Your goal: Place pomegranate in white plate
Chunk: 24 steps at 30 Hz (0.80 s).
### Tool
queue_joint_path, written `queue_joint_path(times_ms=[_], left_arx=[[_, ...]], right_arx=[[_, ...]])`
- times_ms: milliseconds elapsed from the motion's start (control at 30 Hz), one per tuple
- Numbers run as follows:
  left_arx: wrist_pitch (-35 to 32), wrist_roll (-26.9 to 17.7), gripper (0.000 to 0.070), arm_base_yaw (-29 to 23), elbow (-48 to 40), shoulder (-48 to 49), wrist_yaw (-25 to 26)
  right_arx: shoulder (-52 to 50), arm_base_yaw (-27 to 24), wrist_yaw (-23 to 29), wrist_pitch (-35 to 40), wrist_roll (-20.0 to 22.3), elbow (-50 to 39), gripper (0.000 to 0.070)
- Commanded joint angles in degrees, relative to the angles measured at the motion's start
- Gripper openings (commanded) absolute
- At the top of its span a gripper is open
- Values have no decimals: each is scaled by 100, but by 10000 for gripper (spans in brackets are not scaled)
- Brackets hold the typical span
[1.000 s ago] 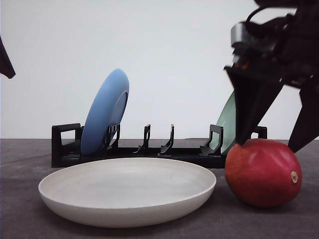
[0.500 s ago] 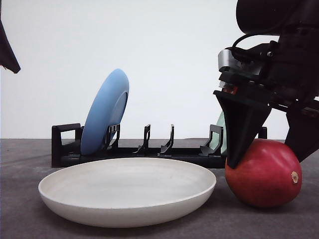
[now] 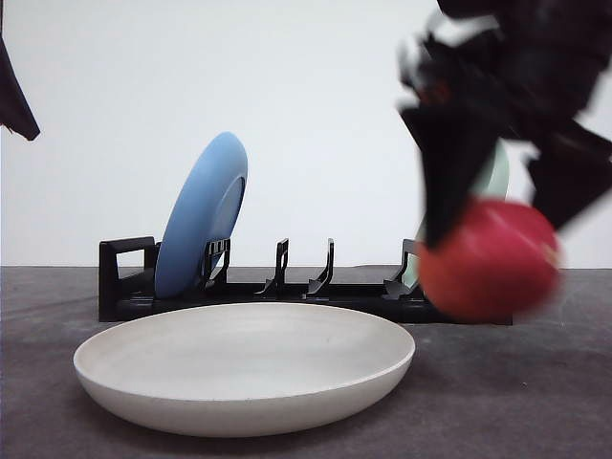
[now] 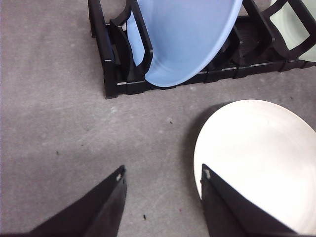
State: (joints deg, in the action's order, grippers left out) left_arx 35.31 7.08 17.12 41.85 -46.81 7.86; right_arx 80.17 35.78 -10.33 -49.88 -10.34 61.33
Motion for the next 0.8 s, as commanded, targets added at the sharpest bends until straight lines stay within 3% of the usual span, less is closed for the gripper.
queue_joint_path(times_ms=[0, 433, 767], left_arx=[[-59, -16, 270, 13, 90, -33, 26], [-59, -6, 270, 13, 90, -33, 26], [-61, 5, 270, 13, 90, -33, 26]], right_arx=[[128, 152, -15, 4, 238, 220, 462], [1368, 1203, -17, 1079, 177, 707, 461], [1919, 1361, -12, 1743, 24, 707, 461]])
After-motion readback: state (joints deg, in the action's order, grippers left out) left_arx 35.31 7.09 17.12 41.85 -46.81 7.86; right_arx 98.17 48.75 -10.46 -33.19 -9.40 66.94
